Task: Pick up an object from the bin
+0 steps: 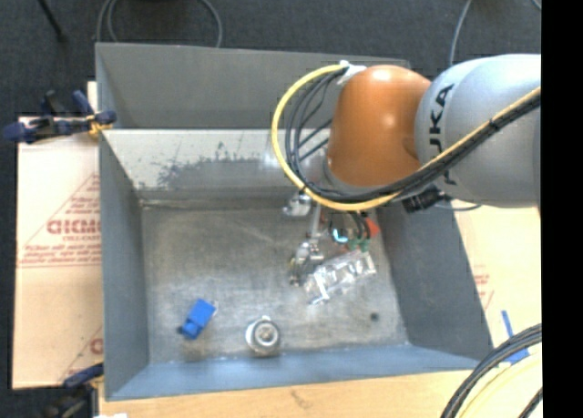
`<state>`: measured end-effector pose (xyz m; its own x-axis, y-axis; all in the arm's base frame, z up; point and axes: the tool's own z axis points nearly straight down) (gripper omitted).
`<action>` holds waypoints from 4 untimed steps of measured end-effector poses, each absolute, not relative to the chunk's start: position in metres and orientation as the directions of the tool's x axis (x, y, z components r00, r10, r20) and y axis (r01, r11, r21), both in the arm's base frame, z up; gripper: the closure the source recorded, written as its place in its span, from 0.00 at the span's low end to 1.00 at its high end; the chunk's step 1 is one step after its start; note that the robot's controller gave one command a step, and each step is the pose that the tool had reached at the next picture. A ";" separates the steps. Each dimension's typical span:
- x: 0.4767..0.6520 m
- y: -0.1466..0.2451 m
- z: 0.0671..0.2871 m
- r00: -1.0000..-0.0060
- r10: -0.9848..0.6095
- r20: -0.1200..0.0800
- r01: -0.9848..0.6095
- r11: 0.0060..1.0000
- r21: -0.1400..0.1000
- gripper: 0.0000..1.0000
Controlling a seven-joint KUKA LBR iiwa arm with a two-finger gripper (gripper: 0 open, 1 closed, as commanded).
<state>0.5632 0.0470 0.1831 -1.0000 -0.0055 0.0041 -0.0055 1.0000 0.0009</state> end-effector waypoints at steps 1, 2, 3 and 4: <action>0.537 -0.024 0.098 -0.971 -0.240 0.003 -0.240 0.971 -0.002 0.00; 0.553 -0.017 0.093 -0.903 -0.429 -0.003 -0.429 0.903 -0.003 0.00; 0.554 -0.015 0.094 -0.905 -0.426 -0.010 -0.426 0.905 -0.003 1.00; 0.568 -0.030 0.219 -0.910 -0.415 -0.008 -0.415 0.910 -0.005 1.00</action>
Offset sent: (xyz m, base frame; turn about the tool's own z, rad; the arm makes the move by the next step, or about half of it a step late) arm -0.0251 -0.0678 -0.0833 -0.2416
